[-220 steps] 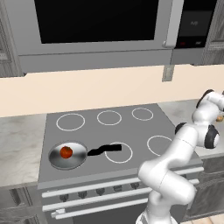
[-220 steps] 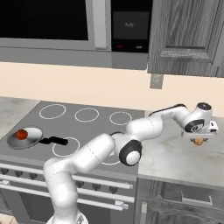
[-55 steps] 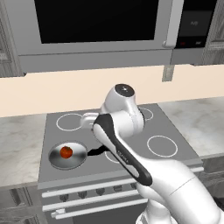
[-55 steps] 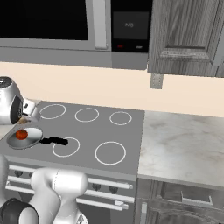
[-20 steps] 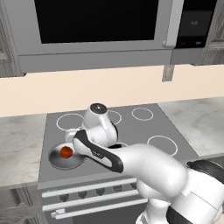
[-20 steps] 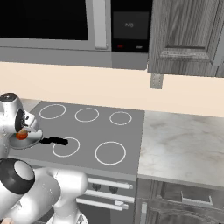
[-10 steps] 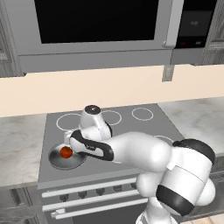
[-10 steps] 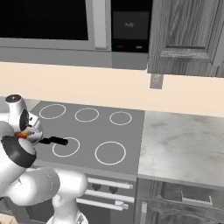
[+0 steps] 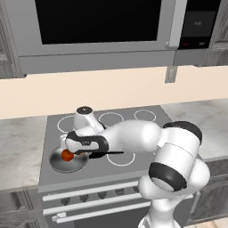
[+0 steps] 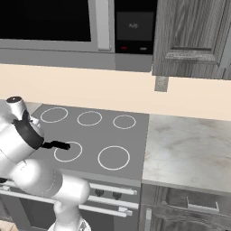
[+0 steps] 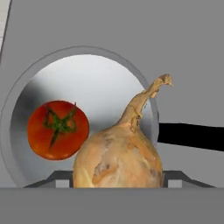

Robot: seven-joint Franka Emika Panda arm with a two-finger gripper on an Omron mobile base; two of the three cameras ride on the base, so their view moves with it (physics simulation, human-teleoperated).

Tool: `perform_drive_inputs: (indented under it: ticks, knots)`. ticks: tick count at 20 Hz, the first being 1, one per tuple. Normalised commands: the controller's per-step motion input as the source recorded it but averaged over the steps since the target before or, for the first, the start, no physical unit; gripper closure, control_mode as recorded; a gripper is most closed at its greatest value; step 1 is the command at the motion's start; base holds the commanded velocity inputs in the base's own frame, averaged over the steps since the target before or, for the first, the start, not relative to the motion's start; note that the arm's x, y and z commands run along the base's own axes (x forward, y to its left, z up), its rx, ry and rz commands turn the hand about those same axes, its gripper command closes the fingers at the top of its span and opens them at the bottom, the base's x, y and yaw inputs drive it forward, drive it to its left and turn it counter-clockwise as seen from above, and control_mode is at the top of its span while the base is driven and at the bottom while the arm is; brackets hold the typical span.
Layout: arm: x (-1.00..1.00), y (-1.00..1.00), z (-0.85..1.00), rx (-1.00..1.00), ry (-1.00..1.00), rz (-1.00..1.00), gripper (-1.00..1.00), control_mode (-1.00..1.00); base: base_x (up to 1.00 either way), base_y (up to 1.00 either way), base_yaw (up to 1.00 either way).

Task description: Place the pan on the front left burner on the stove. Then place the tomato and the onion in the pan and turn on the front left burner.

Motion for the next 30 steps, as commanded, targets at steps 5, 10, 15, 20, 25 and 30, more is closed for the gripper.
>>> perform_drive_inputs:
  ticks: [5,10,15,20,25,30]
  knots:
    - [0.15,0.06,-0.18,-0.07,0.04,0.00,1.00,-1.00,0.00,0.00,0.00]
    - [0.14,0.00,-0.18,-0.04,0.00,0.00,1.00,-1.00,0.00,0.00,0.00]
    - [0.01,0.00,-0.17,0.02,0.00,-0.01,1.00,-1.00,0.00,0.00,0.00]
    - [0.00,0.00,-0.47,0.13,0.00,-0.01,-1.00,-1.00,0.00,0.00,0.00]
    - [-0.01,0.00,-0.26,0.13,-0.01,0.00,-1.00,-1.00,0.00,0.00,0.00]
    - [-0.41,0.00,0.15,0.07,-0.13,0.00,-1.00,-1.00,0.00,0.00,0.00]
